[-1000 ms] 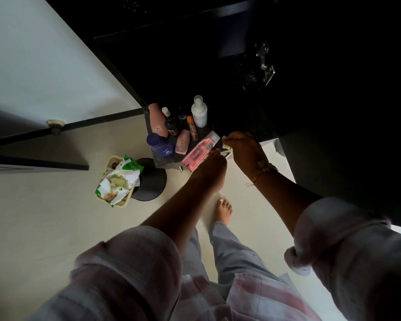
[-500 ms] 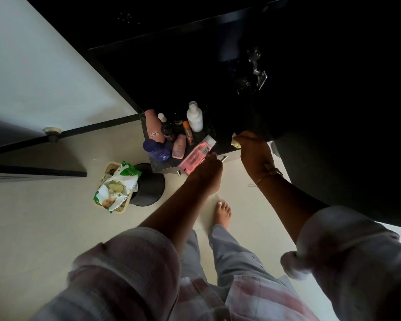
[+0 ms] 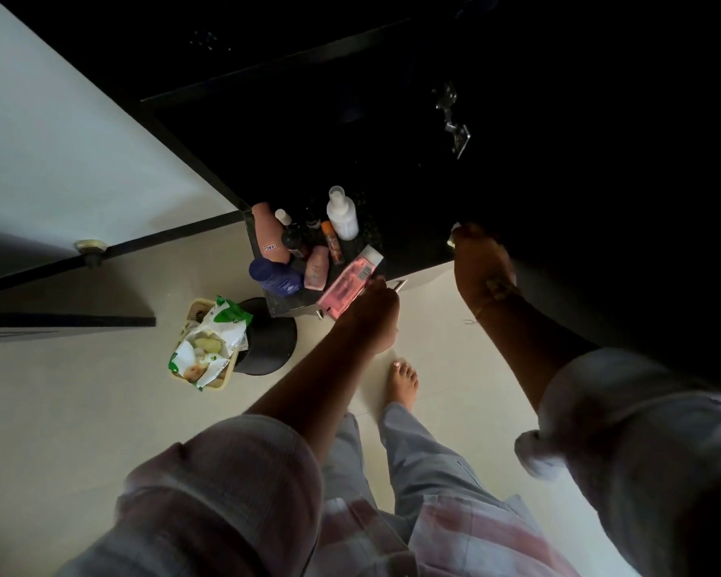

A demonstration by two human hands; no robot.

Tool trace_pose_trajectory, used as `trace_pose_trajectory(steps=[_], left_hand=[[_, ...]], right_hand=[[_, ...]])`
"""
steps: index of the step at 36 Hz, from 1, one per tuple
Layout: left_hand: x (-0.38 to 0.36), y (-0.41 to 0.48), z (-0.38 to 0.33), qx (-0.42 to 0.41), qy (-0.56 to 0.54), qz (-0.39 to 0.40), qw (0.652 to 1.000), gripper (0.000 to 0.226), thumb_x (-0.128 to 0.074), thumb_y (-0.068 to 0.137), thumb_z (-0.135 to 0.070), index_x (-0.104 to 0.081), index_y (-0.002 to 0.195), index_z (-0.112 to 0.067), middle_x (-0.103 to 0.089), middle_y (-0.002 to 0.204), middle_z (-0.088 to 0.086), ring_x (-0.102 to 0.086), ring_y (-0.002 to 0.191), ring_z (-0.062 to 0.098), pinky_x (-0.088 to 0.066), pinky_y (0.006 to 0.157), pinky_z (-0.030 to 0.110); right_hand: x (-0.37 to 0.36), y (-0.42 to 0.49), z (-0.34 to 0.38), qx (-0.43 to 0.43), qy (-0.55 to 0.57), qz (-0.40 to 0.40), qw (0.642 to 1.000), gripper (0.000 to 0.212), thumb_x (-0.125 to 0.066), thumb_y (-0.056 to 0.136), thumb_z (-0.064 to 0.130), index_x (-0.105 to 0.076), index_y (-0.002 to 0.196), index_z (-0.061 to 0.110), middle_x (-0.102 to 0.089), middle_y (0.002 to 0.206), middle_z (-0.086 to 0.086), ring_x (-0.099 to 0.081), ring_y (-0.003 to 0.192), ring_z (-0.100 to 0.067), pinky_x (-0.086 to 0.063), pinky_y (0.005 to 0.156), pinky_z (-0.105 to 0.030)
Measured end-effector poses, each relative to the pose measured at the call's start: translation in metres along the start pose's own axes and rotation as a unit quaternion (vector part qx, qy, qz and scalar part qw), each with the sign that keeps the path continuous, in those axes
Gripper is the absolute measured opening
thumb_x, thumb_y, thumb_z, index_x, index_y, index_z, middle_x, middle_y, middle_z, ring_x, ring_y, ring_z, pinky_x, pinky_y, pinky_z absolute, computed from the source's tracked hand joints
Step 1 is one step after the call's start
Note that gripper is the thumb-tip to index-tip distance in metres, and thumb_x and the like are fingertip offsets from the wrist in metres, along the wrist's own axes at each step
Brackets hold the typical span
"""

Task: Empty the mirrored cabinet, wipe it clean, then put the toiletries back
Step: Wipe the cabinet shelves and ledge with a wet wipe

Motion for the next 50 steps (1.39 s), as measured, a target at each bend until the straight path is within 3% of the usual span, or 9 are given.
trace_pose_trajectory(steps=[2, 8, 20, 25, 31, 37, 42, 46, 50], left_hand=[[0.0, 0.001, -0.001, 0.001, 0.001, 0.003, 1.0, 0.061, -0.065, 0.09, -0.024, -0.041, 0.138, 0.004, -0.027, 0.151, 0.024, -0.03, 0.141, 0.032, -0.034, 0.111, 0.036], [0.001, 0.005, -0.002, 0.007, -0.003, 0.009, 1.0, 0.061, -0.066, 0.089, -0.03, -0.043, 0.134, 0.005, -0.034, 0.145, 0.024, -0.039, 0.135, 0.033, -0.037, 0.106, 0.035], [-0.003, 0.005, -0.001, 0.018, 0.002, 0.017, 1.0, 0.064, -0.067, 0.088, -0.031, -0.042, 0.135, 0.005, -0.031, 0.147, 0.024, -0.039, 0.135, 0.033, -0.038, 0.107, 0.037], [-0.003, 0.004, -0.002, 0.018, -0.007, 0.012, 1.0, 0.064, -0.068, 0.087, -0.029, -0.042, 0.135, 0.005, -0.032, 0.147, 0.023, -0.038, 0.136, 0.033, -0.037, 0.108, 0.036], [-0.001, 0.004, -0.001, 0.011, -0.014, 0.019, 1.0, 0.061, -0.065, 0.09, -0.028, -0.04, 0.136, 0.005, -0.029, 0.149, 0.025, -0.034, 0.138, 0.032, -0.035, 0.108, 0.035], [-0.002, 0.003, 0.0, 0.006, -0.006, 0.02, 1.0, 0.063, -0.066, 0.089, -0.028, -0.04, 0.136, 0.004, -0.028, 0.15, 0.025, -0.035, 0.138, 0.033, -0.036, 0.108, 0.036], [-0.003, 0.003, 0.0, 0.007, -0.006, 0.021, 1.0, 0.069, -0.066, 0.088, -0.029, -0.036, 0.14, 0.006, -0.025, 0.152, 0.025, -0.032, 0.14, 0.033, -0.034, 0.111, 0.037], [-0.005, 0.004, 0.0, 0.004, -0.013, 0.018, 1.0, 0.067, -0.065, 0.09, -0.027, -0.035, 0.141, 0.005, -0.025, 0.152, 0.024, -0.031, 0.14, 0.033, -0.034, 0.111, 0.037], [-0.005, 0.004, 0.0, 0.006, -0.028, 0.007, 1.0, 0.062, -0.063, 0.091, -0.028, -0.038, 0.138, 0.005, -0.027, 0.15, 0.026, -0.033, 0.139, 0.033, -0.033, 0.112, 0.037]], right_hand=[[0.0, -0.002, 0.005, 0.019, -0.074, -0.007, 0.997, 0.027, -0.044, 0.081, 0.005, -0.068, 0.093, 0.002, -0.066, 0.084, -0.021, -0.067, 0.063, -0.036, -0.056, 0.053, -0.035], [-0.012, -0.032, 0.04, 0.211, 0.069, 0.052, 0.974, 0.032, -0.061, 0.076, -0.009, -0.067, 0.106, 0.001, -0.065, 0.106, -0.018, -0.065, 0.087, -0.039, -0.056, 0.075, -0.039], [0.002, 0.068, 0.038, 0.095, 0.041, 0.035, 0.994, 0.029, -0.041, 0.1, 0.009, -0.062, 0.118, 0.004, -0.06, 0.121, -0.018, -0.059, 0.11, -0.033, -0.047, 0.09, -0.033], [-0.011, 0.039, 0.052, 0.105, 0.112, 0.057, 0.986, 0.02, -0.056, 0.094, 0.017, -0.069, 0.106, 0.008, -0.066, 0.111, -0.013, -0.06, 0.107, -0.027, -0.046, 0.097, -0.04], [-0.018, -0.029, 0.047, 0.168, 0.165, 0.099, 0.967, 0.029, -0.055, 0.087, -0.001, -0.07, 0.111, 0.005, -0.066, 0.117, -0.011, -0.06, 0.111, -0.028, -0.041, 0.101, -0.025], [-0.009, -0.033, 0.026, 0.151, 0.14, 0.055, 0.977, 0.037, -0.06, 0.075, -0.012, -0.072, 0.104, 0.007, -0.067, 0.113, -0.011, -0.064, 0.099, -0.035, -0.05, 0.089, -0.034], [0.003, 0.0, 0.015, 0.044, 0.145, 0.035, 0.988, 0.025, -0.047, 0.097, 0.003, -0.065, 0.112, -0.003, -0.063, 0.115, -0.018, -0.057, 0.091, -0.014, -0.033, 0.073, 0.004], [-0.007, 0.005, 0.011, 0.046, 0.089, 0.062, 0.993, 0.028, -0.048, 0.097, 0.009, -0.065, 0.119, 0.01, -0.059, 0.124, -0.013, -0.055, 0.115, -0.028, -0.042, 0.091, -0.026], [-0.011, -0.02, 0.04, 0.096, 0.121, 0.125, 0.98, 0.025, -0.049, 0.095, 0.008, -0.066, 0.112, 0.006, -0.061, 0.117, -0.012, -0.054, 0.106, -0.024, -0.042, 0.091, -0.029]])
Point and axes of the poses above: each hand's wrist, its own y-axis towards the middle knuckle, its own x-axis out of the back of the hand, z = x × y, the point moved 4 cm from there along y, towards the middle knuckle
